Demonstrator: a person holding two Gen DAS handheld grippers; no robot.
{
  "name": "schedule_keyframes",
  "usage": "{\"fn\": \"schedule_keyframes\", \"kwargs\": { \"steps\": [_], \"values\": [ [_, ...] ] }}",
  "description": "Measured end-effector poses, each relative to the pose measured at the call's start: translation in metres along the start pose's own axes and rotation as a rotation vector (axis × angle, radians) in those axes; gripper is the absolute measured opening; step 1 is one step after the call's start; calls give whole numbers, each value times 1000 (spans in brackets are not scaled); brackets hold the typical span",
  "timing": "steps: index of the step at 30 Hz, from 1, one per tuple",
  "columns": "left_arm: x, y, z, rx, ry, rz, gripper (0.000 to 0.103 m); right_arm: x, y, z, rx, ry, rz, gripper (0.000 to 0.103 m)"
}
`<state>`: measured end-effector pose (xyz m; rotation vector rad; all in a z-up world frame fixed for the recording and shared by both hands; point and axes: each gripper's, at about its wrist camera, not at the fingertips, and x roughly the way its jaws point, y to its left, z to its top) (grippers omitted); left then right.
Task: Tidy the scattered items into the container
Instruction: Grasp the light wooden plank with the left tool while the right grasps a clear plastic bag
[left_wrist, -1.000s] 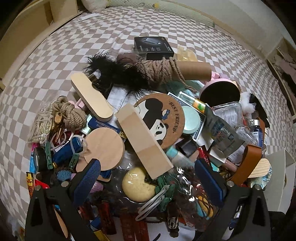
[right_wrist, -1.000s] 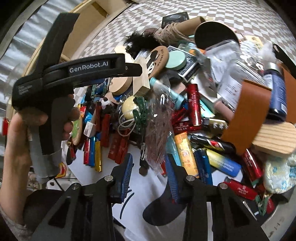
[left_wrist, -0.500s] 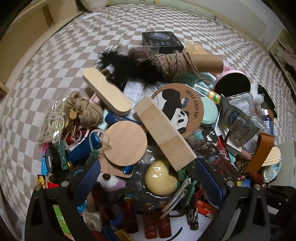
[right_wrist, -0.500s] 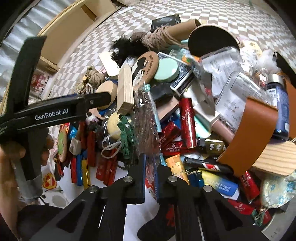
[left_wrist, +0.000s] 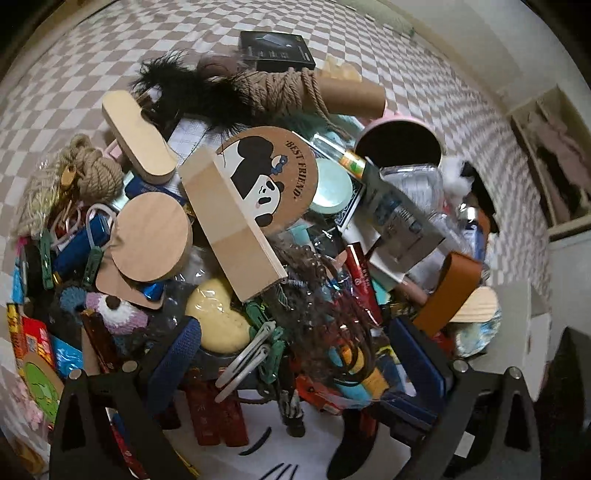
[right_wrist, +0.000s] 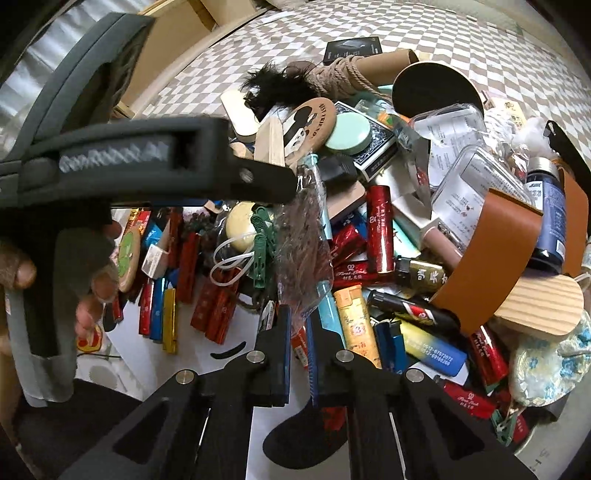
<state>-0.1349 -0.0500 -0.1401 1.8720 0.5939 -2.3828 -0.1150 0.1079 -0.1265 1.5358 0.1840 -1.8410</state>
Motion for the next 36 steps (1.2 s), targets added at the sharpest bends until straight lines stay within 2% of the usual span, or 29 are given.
{"fn": "schedule_keyframes", "kwargs": {
  "steps": [5, 9, 14, 15, 19, 23, 24, 25, 27, 30, 34, 35, 36],
  "values": [
    [6, 15, 10, -45, 2, 15, 102, -3, -2, 3, 16, -4, -30, 9],
    [10, 27, 22, -100, -11, -39, 102, -14, -6, 2, 22, -20, -61, 9],
    [20, 33, 32, -148, 16, -85, 101, -31, -15, 2, 35, -104, -121, 9],
    [22, 34, 33, -155, 24, -87, 97, -34, -18, 2, 46, -126, -124, 9],
    [30, 36, 37, -174, 43, -76, 93, -40, -31, 3, 103, -190, -134, 9],
    [34, 36, 40, -183, 43, -52, 93, -37, -38, 5, 125, -182, -168, 10],
    [35, 36, 41, -185, 42, -47, 93, -36, -39, 5, 128, -177, -169, 18],
    [36, 36, 42, -187, 40, -42, 93, -35, -40, 6, 132, -172, -163, 45],
    [38, 35, 43, -188, 37, -39, 85, -34, -41, 7, 138, -170, -159, 86],
    [38, 33, 45, -185, 31, -52, 78, -35, -40, 12, 133, -168, -139, 86],
    [37, 34, 43, -202, 27, -71, 76, -30, -50, 18, 218, -157, -90, 85],
    [36, 36, 42, -206, 23, -78, 75, -27, -51, 20, 219, -154, -88, 82],
    [35, 37, 41, -210, 18, -85, 73, -24, -51, 22, 219, -149, -84, 75]
  ]
}}
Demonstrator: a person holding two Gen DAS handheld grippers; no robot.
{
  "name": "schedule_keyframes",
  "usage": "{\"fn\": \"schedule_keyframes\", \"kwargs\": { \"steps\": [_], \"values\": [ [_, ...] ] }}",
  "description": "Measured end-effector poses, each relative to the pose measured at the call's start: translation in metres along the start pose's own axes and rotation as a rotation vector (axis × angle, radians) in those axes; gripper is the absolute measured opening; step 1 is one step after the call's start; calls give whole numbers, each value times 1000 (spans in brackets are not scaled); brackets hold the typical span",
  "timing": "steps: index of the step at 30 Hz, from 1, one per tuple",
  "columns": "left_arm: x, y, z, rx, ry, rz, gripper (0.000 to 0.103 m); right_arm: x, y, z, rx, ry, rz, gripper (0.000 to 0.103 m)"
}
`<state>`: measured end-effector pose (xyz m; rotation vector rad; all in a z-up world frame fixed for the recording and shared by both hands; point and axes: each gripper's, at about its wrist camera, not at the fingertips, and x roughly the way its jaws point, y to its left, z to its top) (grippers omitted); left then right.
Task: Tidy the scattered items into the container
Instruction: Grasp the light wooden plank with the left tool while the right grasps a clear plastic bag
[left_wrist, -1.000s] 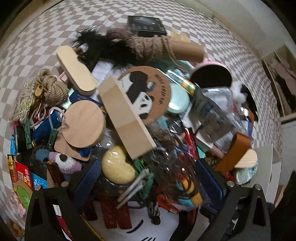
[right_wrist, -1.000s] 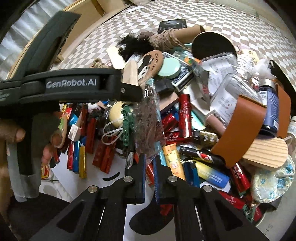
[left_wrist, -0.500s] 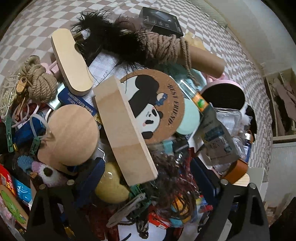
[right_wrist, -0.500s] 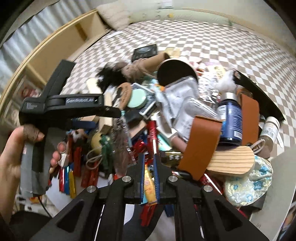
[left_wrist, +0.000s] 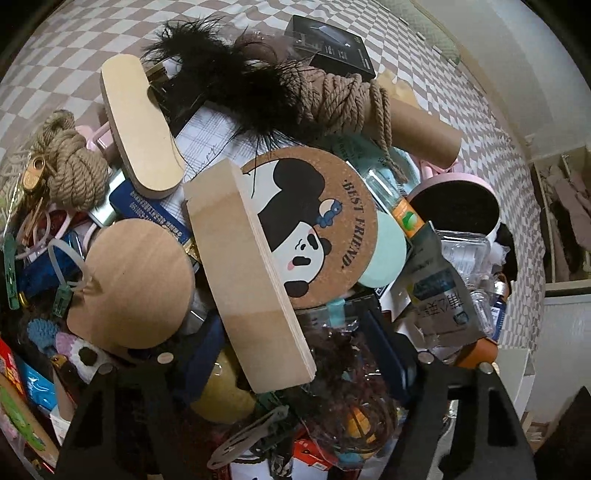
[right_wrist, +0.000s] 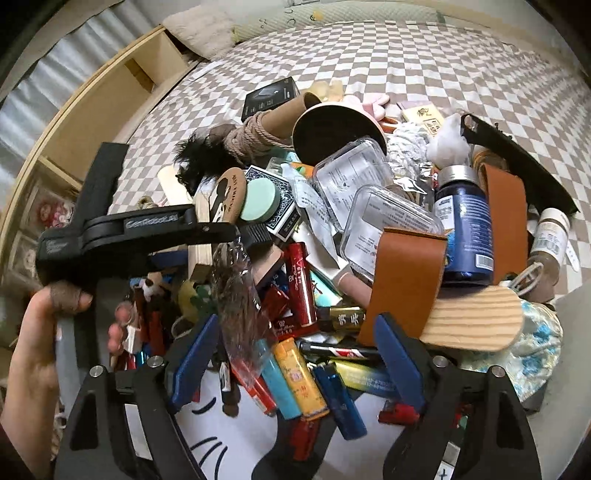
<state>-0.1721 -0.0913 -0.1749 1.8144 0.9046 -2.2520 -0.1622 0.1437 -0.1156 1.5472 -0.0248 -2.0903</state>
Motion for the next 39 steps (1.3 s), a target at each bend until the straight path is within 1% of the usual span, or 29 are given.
{"fn": "schedule_keyframes", "kwargs": {
  "steps": [1, 3, 4, 6, 9, 11, 13, 16, 17, 18, 19, 20, 21, 23, 26, 27, 28, 29, 30, 33, 39],
  "values": [
    [-2, 1, 0, -5, -6, -10, 73, 3, 1, 1, -1, 7, 4, 72],
    [-4, 4, -1, -24, -15, -33, 73, 12, 4, 4, -5, 22, 12, 69],
    [-5, 6, -1, -34, -17, -45, 73, 16, 6, 5, -13, 29, 15, 64],
    [-7, 9, -1, -59, -21, -68, 73, 23, 11, 6, -30, 44, 27, 59],
    [-9, 15, 0, -91, -28, -94, 73, 35, 21, 8, -64, 68, 44, 57],
    [-9, 15, 2, -98, -34, -95, 73, 43, 27, 7, -83, 89, 54, 54],
    [-10, 16, 2, -107, -41, -96, 73, 50, 31, 6, -92, 113, 70, 44],
    [-9, 19, 5, -120, -46, -86, 73, 60, 35, 5, -108, 142, 79, 41],
    [-9, 20, 6, -122, -45, -81, 72, 62, 37, 4, -113, 148, 80, 40],
    [-8, 21, 7, -123, -45, -79, 65, 64, 38, 3, -115, 153, 84, 35],
    [-8, 21, 8, -124, -45, -78, 62, 66, 39, 2, -115, 156, 88, 31],
    [-7, 23, 8, -125, -44, -78, 60, 67, 41, 1, -118, 160, 94, 29],
    [-7, 24, 9, -126, -43, -77, 60, 68, 45, 0, -128, 164, 100, 26],
    [-5, 23, 10, -127, -41, -74, 60, 69, 52, -3, -154, 170, 110, 23],
    [-4, 22, 10, -122, -36, -63, 59, 68, 59, -7, -179, 176, 115, 14],
    [-3, 22, 10, -119, -29, -61, 51, 67, 61, -7, -184, 177, 113, 11],
    [-3, 23, 9, -112, -23, -54, 48, 66, 62, -8, -188, 177, 110, 10],
    [-3, 24, 9, -104, -19, -48, 42, 64, 63, -9, -193, 176, 106, 9],
    [-4, 25, 8, -95, -16, -42, 39, 61, 64, -11, -198, 173, 102, 9],
    [-7, 30, 7, -89, -10, -48, 39, 52, 59, -14, -192, 165, 102, 8],
    [-12, 35, 4, -60, -6, -20, 35, 31, 37, -16, -125, 129, 104, 8]
  ]
}}
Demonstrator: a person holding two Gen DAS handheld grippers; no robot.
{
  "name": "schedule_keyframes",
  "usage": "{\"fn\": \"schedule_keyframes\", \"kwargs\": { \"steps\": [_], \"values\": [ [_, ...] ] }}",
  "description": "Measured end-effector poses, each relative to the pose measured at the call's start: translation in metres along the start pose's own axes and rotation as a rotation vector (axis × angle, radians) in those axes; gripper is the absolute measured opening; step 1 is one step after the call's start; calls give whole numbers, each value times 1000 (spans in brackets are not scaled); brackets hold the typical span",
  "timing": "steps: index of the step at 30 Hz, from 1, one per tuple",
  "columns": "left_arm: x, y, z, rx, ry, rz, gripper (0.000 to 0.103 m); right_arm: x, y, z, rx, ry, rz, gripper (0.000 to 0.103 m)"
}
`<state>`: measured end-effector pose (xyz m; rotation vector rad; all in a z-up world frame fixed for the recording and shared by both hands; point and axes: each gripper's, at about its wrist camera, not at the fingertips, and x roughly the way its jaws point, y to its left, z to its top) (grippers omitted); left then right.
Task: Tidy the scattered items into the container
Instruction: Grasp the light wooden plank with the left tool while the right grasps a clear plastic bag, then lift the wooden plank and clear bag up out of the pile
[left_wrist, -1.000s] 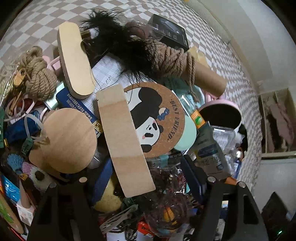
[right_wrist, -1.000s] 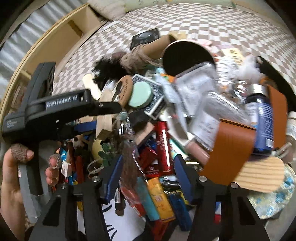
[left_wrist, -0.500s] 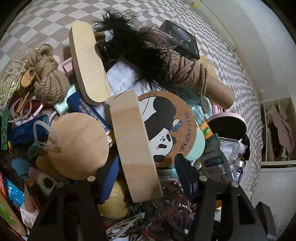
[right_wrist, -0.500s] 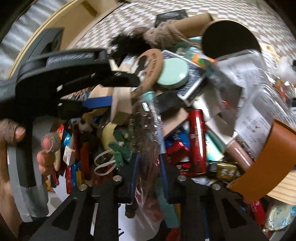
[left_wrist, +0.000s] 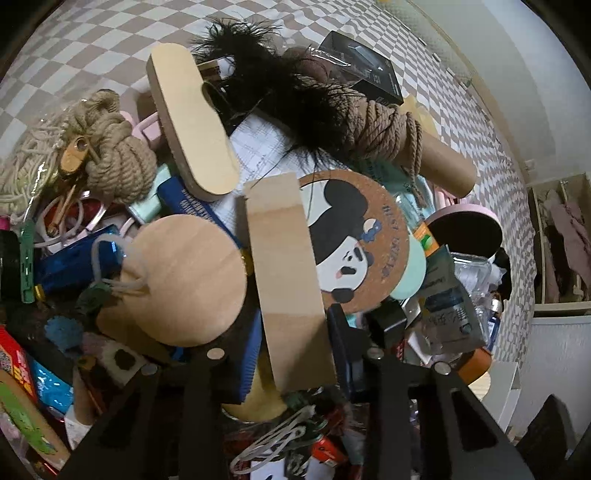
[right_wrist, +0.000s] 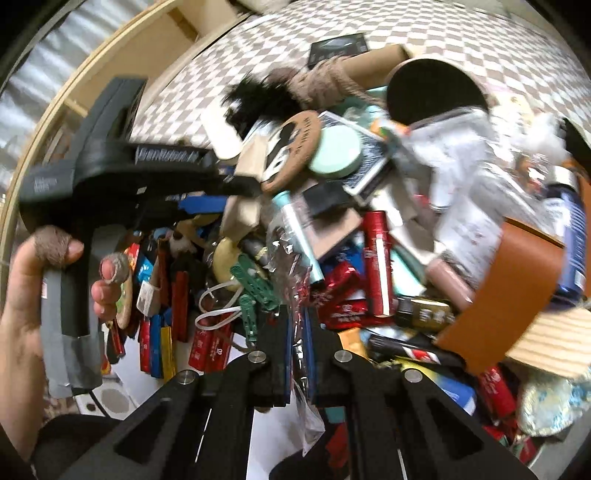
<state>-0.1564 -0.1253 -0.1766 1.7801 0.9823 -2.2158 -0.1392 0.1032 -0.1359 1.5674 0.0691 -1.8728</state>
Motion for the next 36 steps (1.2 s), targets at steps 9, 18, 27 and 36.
{"fn": "schedule_keyframes", "kwargs": {
  "steps": [9, 18, 27, 36],
  "values": [
    [-9, 1, -15, 120, 19, 62, 33, -26, -13, -3, 48, -45, -11, 8],
    [-8, -4, -36, 283, 61, 142, 33, -36, -10, -13, 24, -61, -36, 8],
    [-3, -5, -43, 340, 73, 165, 33, 4, 9, -32, -106, 119, -47, 8],
    [5, -7, -42, 352, 66, 181, 33, 22, 28, -35, -172, 181, -43, 8]
  ]
}}
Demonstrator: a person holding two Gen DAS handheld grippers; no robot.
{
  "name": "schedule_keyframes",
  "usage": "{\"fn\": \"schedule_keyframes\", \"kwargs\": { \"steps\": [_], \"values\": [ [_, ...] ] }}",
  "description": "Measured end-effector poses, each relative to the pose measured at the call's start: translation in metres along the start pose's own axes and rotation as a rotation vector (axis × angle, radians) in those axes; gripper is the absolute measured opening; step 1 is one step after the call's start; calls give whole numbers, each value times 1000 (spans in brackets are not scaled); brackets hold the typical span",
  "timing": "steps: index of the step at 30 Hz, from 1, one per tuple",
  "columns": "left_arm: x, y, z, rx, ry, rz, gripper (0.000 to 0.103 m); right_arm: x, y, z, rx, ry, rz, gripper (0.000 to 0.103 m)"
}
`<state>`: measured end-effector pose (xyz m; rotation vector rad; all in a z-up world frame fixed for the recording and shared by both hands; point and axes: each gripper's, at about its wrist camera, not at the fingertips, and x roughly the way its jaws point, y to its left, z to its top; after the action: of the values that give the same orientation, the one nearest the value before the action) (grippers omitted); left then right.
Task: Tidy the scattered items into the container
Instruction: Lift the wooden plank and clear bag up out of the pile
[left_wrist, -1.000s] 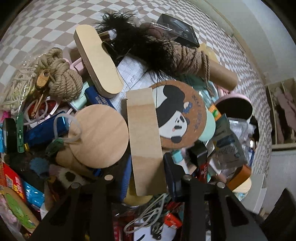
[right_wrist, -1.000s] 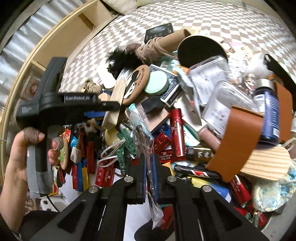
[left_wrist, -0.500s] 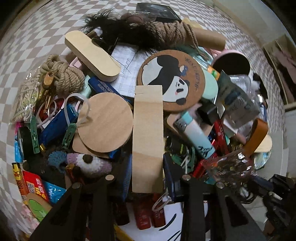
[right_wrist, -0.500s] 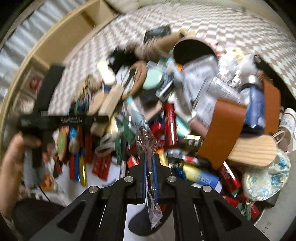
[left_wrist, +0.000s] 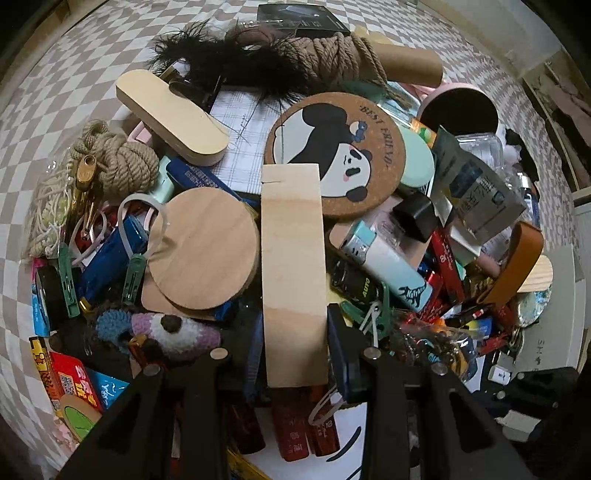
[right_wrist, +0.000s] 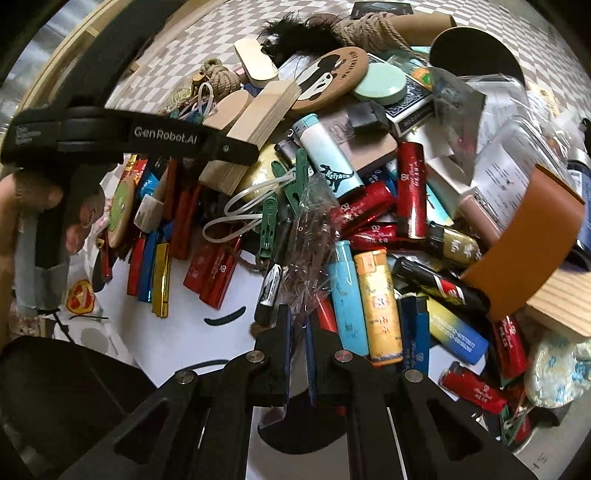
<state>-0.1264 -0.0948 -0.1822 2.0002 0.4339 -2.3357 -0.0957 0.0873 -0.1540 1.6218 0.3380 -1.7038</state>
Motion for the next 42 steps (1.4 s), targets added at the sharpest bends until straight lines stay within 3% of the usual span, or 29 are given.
{"fn": "schedule_keyframes", "kwargs": {
  "steps": [16, 17, 19, 20, 26, 29, 30, 31, 32, 42],
  "values": [
    [4, 6, 0, -31, -17, -29, 39, 5, 2, 9, 49, -29, 80, 13],
    [4, 7, 0, -32, -17, -30, 39, 5, 2, 9, 52, -28, 74, 18],
    [5, 9, -1, -37, -16, -34, 39, 7, 3, 10, 50, -26, 51, 60],
    [6, 9, -1, -40, -16, -36, 39, 7, 5, 10, 45, -25, 44, 61],
    [8, 11, -2, -48, -23, -31, 39, 10, 15, 17, 31, -25, 34, 57],
    [10, 12, -3, -53, -24, -27, 39, 18, 22, 19, 24, -13, 19, 41],
    [11, 12, -4, -53, -22, -24, 39, 20, 23, 20, 27, -10, 2, 33],
    [13, 12, -4, -52, -19, -19, 39, 21, 23, 20, 37, -11, -19, 18],
    [14, 12, -4, -52, -16, -14, 39, 22, 21, 21, 51, -12, -39, 15],
    [13, 17, -9, -28, -27, 18, 32, -8, -4, 19, 155, -95, -40, 10]
  ]
}}
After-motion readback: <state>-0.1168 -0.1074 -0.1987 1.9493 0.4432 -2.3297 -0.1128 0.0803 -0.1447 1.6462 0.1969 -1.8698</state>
